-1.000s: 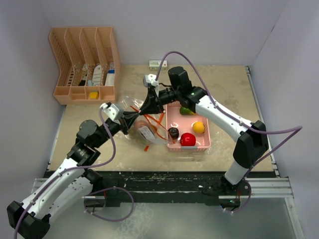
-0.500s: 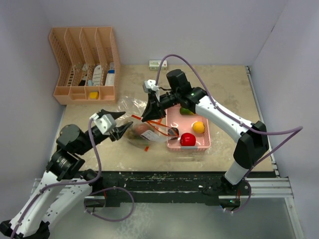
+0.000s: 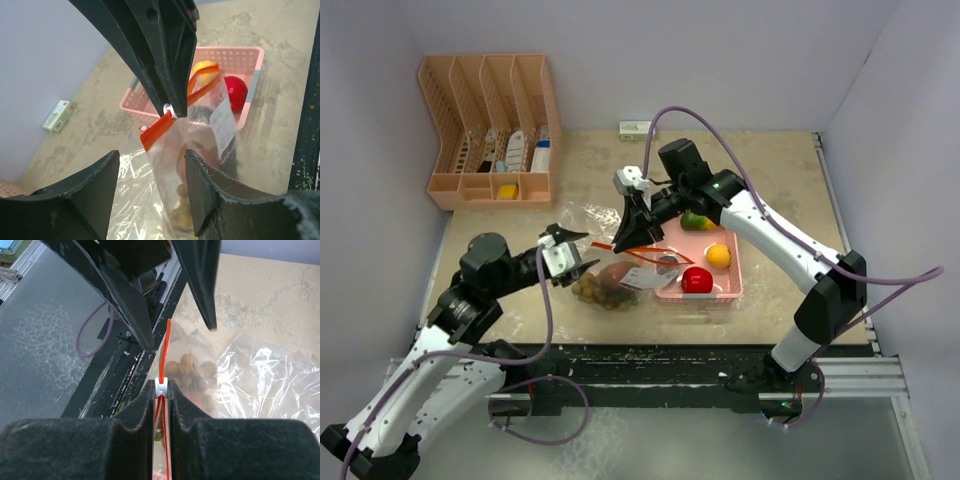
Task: Place the food in the zip-top bag and seal the zipper
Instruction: Zip the zipper food storage bag at the center of the board.
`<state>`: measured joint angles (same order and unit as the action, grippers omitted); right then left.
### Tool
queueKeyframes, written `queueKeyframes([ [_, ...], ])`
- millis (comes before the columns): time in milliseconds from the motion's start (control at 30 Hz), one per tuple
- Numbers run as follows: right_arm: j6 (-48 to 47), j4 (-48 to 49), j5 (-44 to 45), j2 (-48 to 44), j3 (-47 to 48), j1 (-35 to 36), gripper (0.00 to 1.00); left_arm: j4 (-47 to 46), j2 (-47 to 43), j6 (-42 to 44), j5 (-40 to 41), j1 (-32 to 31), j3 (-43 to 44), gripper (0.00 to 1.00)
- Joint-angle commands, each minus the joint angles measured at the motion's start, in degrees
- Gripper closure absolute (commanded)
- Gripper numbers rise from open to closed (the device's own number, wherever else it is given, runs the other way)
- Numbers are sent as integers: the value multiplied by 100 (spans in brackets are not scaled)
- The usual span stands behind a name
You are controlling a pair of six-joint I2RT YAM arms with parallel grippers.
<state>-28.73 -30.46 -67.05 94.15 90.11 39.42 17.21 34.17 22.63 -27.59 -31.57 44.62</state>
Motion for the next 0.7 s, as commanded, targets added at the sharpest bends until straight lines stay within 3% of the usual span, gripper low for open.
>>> queueKeyframes([
  [0,-254,-239,-266,-235,263,28,87,-512,425,188,-462,20,250,41],
  [300,-302,-259,-139,-221,247,28,87,-909,902,-176,-879,19,207,46],
  [400,-282,-242,-125,-206,227,24,87,-785,971,-164,-1081,20,258,67],
  [500,-286,-213,-118,-204,211,26,87,-519,1135,-101,-1264,15,374,99],
  [667,-259,-227,76,-187,117,24,88,-179,1285,51,-1581,20,572,100],
])
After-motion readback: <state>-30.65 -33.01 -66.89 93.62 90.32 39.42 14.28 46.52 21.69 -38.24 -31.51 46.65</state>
